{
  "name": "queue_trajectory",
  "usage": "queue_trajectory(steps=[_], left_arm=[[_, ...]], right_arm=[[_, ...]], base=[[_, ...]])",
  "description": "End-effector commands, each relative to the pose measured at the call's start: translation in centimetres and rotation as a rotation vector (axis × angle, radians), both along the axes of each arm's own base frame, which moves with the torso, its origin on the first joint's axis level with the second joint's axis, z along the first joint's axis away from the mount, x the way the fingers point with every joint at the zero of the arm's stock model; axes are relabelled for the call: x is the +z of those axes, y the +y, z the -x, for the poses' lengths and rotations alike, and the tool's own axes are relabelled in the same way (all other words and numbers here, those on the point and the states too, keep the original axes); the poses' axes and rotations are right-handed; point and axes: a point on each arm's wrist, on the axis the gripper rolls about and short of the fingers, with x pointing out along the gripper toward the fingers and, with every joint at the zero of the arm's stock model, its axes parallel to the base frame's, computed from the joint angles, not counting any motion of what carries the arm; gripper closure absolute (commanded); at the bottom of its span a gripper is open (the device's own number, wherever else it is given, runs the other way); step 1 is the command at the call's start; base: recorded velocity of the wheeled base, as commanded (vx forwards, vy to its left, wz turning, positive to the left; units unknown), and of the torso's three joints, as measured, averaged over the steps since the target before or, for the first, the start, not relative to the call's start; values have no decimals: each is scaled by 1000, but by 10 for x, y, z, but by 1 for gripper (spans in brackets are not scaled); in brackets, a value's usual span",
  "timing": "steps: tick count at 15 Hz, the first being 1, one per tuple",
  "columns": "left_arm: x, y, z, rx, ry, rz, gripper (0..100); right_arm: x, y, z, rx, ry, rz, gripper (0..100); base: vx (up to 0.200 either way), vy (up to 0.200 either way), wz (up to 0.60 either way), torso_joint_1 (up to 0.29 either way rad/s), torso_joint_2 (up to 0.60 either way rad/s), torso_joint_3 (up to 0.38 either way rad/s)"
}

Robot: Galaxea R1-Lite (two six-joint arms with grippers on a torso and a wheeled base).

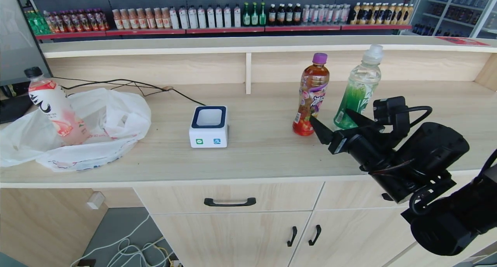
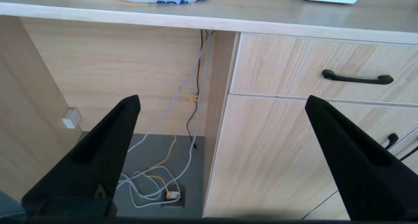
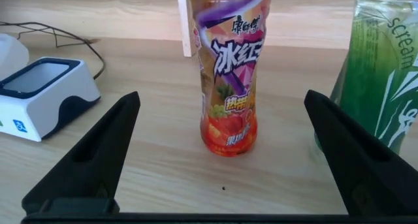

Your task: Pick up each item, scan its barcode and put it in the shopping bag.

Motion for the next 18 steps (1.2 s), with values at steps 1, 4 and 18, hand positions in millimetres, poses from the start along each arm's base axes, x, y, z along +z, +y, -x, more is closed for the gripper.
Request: queue_trajectory(steps=[1,4,18], left_arm=[[0,0,0,1,0,0,0],[0,0,0,1,0,0,0],[0,0,0,1,0,0,0]], right_arm=[[-4,3,-6,1,5,3,0],[-8,7,-13,1,7,3,0],[-17,36,-55,28,-50,-20,0]], base=[[0,0,0,0,0,0],[0,0,0,0,0,0],[0,0,0,0,0,0]])
